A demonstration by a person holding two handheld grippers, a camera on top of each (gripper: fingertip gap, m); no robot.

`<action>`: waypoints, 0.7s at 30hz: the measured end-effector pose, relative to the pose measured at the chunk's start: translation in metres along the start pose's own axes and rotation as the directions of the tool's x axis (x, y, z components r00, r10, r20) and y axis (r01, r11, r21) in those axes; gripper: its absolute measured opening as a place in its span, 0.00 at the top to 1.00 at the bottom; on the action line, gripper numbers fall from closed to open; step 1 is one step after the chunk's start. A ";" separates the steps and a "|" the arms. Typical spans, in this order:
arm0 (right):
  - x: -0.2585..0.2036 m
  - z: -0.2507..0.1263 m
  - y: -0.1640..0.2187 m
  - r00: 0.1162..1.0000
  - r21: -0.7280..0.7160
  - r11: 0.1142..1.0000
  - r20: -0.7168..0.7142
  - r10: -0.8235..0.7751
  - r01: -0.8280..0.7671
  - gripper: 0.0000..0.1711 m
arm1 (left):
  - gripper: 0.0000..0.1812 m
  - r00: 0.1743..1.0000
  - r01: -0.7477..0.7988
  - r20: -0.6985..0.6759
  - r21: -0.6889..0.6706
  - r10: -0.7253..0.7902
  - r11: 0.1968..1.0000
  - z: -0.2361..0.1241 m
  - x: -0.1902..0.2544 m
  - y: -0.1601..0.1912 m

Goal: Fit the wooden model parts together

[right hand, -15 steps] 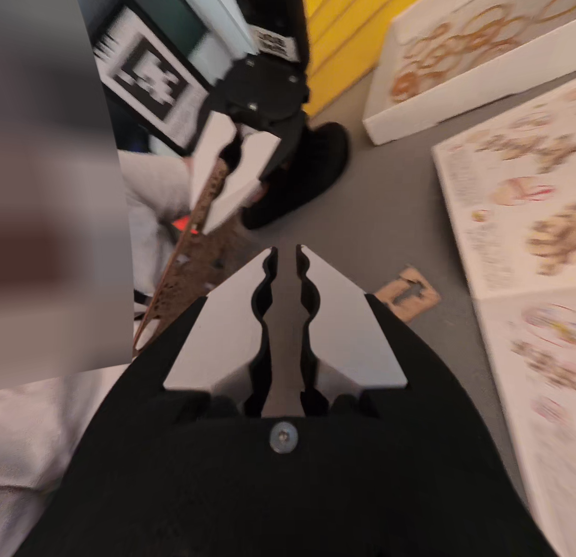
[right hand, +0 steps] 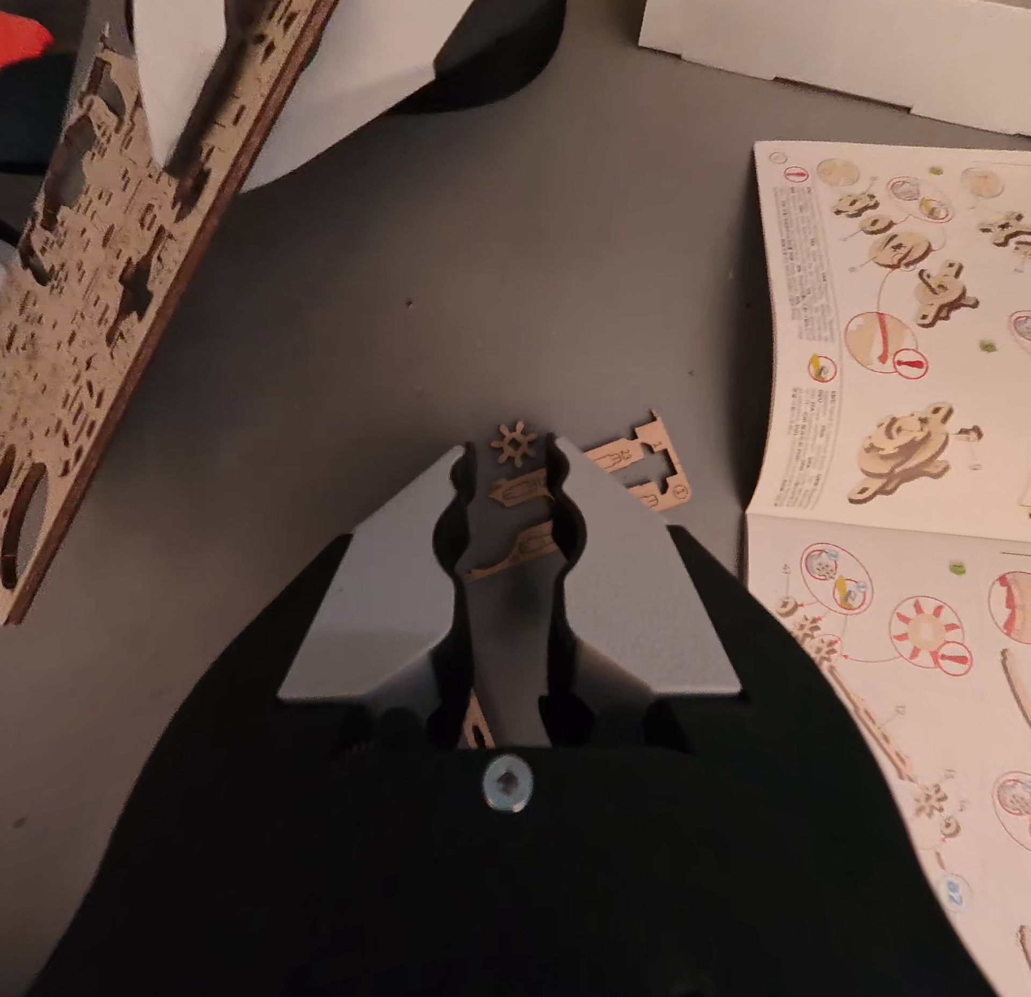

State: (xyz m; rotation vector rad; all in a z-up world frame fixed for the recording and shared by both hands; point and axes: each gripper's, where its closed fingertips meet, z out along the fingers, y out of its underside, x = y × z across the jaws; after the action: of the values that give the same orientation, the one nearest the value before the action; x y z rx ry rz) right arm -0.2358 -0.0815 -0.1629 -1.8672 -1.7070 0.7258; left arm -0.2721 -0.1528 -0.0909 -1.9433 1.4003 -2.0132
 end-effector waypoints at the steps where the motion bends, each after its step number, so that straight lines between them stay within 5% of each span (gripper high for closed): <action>1: -0.001 0.000 0.002 1.000 -0.006 1.000 0.010 0.000 0.000 0.93 | 0.99 1.000 0.000 0.001 0.000 0.000 1.000 0.000 0.000 0.000; 8: 0.008 -0.035 -0.005 0.999 0.029 1.000 -0.045 0.012 -0.011 0.94 | 0.99 1.000 0.002 0.001 0.009 -0.002 1.000 -0.001 0.000 -0.001; 12: 0.012 -0.075 0.039 0.993 -0.106 0.989 -0.062 0.098 -0.104 0.94 | 0.99 1.000 0.005 0.002 0.030 -0.005 1.000 -0.003 -0.001 -0.005; 18: 0.004 -0.062 0.068 0.997 -0.197 0.978 0.029 0.072 -0.065 0.94 | 0.99 0.999 0.043 0.009 0.073 -0.043 0.996 -0.010 -0.008 -0.011; 21: 0.005 -0.067 0.057 0.996 -0.127 0.989 0.039 0.078 -0.072 0.90 | 0.99 0.999 0.030 0.018 0.077 -0.032 0.997 -0.011 -0.008 -0.012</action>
State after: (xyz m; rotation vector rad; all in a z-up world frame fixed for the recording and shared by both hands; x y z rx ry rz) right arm -0.1483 -0.0824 -0.1535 -2.0245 -1.7543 0.7075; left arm -0.2730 -0.1350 -0.0885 -1.9597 1.2771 -2.0237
